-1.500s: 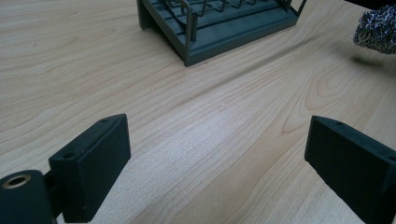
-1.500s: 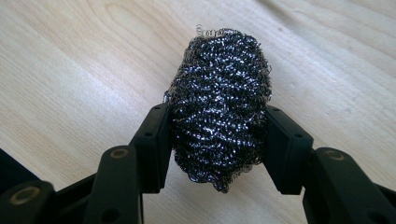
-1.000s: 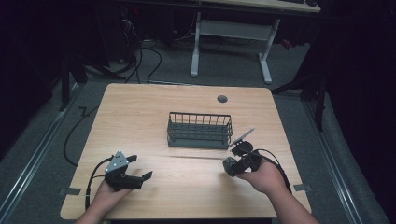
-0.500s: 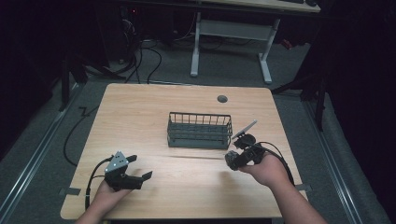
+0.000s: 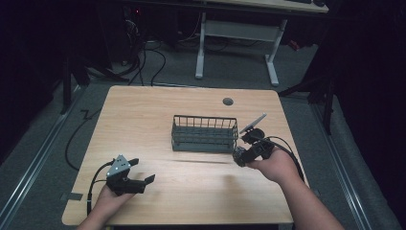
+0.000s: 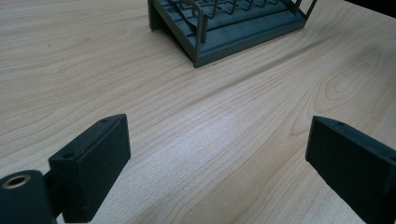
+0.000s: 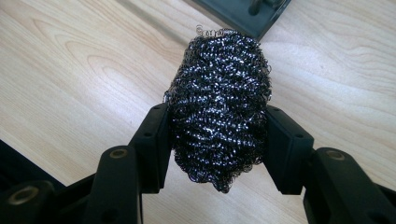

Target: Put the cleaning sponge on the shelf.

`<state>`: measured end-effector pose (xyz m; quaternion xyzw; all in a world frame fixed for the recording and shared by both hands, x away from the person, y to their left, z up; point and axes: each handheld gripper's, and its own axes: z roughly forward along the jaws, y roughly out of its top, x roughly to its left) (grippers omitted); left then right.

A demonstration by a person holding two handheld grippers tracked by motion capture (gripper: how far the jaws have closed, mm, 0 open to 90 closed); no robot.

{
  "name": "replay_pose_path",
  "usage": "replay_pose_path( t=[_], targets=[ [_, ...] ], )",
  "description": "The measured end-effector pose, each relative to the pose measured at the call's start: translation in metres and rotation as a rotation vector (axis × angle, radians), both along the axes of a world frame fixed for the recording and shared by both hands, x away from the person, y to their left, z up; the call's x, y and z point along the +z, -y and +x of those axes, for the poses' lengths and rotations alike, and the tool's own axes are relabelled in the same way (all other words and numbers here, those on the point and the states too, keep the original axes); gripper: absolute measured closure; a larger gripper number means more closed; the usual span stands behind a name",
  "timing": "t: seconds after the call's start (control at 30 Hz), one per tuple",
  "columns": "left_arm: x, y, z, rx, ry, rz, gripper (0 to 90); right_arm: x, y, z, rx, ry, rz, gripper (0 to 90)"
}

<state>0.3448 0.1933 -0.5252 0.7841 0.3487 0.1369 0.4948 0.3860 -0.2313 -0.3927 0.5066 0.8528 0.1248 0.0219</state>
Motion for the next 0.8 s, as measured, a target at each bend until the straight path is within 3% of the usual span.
replay_pose_path(
  t=[0.6,0.8],
  targets=[
    [0.001,0.001,-0.001,-0.008,0.007,0.000,2.6,0.026,-0.007,0.022,-0.009,0.010,0.018,47.8],
    [0.000,0.004,0.000,-0.009,0.011,0.023,0.1,0.032,-0.010,0.032,-0.019,0.011,0.017,47.8]
  ],
)
